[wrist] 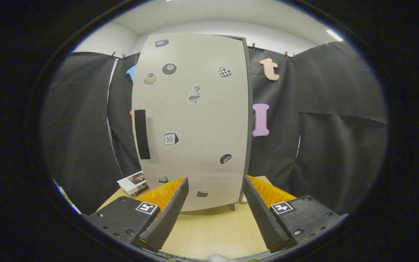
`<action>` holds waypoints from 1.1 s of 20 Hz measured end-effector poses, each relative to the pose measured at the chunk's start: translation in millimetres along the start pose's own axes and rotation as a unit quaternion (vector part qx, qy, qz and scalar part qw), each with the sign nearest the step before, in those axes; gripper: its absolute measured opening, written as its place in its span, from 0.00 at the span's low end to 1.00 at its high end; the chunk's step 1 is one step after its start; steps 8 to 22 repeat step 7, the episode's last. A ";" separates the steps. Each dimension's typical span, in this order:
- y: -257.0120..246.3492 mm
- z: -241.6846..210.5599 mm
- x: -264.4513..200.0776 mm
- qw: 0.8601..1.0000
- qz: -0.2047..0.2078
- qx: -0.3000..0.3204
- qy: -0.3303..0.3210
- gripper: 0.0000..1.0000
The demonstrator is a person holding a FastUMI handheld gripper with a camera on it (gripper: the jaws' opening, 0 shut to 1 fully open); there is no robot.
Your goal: Open the shoe cabinet door, grab the shoes and put them into the shoe cabinet, then close the shoe cabinet door.
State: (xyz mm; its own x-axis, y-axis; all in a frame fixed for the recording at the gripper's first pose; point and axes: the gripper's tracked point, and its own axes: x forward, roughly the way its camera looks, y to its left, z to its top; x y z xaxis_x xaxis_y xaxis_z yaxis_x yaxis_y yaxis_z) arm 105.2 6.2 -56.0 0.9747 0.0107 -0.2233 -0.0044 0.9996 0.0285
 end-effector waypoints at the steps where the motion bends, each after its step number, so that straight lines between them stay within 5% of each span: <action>1: 3.5 1.6 -2.4 1.000 0.002 0.000 0.001 0.98; 7: 7.8 25.6 -41.3 1.000 0.006 0.004 -0.017 0.98; 22: 7.8 25.6 -41.3 1.000 0.006 0.004 -0.017 0.98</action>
